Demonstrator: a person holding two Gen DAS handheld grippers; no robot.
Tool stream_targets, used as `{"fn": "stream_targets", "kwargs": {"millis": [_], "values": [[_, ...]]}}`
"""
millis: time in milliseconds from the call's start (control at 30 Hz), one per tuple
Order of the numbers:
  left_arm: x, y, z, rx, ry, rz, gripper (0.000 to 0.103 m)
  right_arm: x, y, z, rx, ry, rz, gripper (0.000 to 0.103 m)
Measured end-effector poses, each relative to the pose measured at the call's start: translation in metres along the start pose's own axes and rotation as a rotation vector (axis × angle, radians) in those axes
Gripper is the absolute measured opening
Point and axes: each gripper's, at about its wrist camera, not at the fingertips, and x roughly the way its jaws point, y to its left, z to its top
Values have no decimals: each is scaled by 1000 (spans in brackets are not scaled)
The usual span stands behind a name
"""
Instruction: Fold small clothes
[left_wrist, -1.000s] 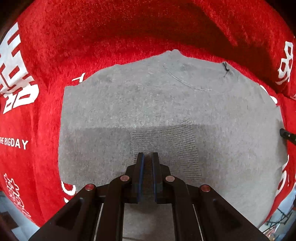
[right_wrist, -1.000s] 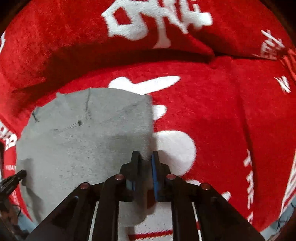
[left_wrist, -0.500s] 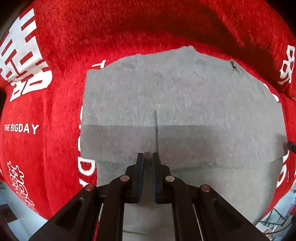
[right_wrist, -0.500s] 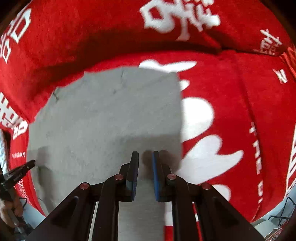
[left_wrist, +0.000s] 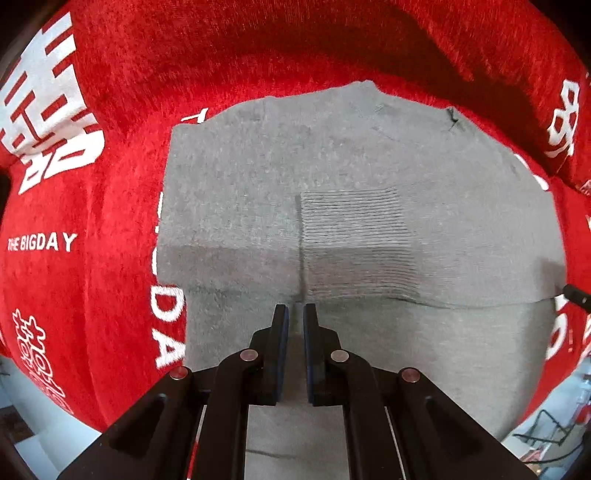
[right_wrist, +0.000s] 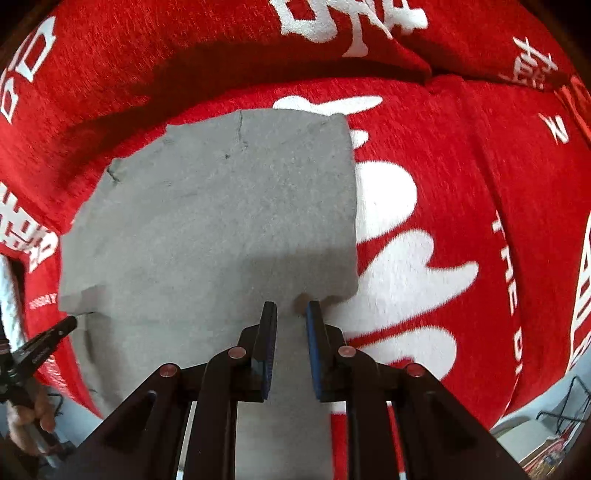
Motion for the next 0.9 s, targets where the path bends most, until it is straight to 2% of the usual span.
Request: {"fn": "stream_targets", "kwargs": {"millis": [67,133,267,300,333,367,400,433,600,800,900], "values": [[-4,-3,1,13,8,13,8,-2,2,-3,8,14,16,24],[-6,-7,1,25,13,42,8,-3,6,-6,4,23,27,34],[-12,-11,-5,4,22,56,8,-5,10,-13,-5,48,59,43],[-14,-12,-7,0,23,61,16,-5,11,-14,-7,53,68,45],[-15,-12,-8,-1,23,65,59,-6,12,-16,-10,56,74,47],[-17,-13,-10,-5,22,77,86,-5,14,-16,-13,61,80,47],[-22,-15,-13,-19,3,118,102,-5,14,-16,-17,65,87,49],[-30,-17,-15,-18,-27,132,102,-6,15,-16,-20,68,92,51],[-39,-25,-20,-36,-11,123,102,-7,13,-20,-28,83,110,53],[-32,-21,-26,-95,-1,153,102,-13,11,-25,-55,91,126,55],[-27,-22,-32,-107,9,162,102,-16,8,-28,-66,95,147,70]]}}
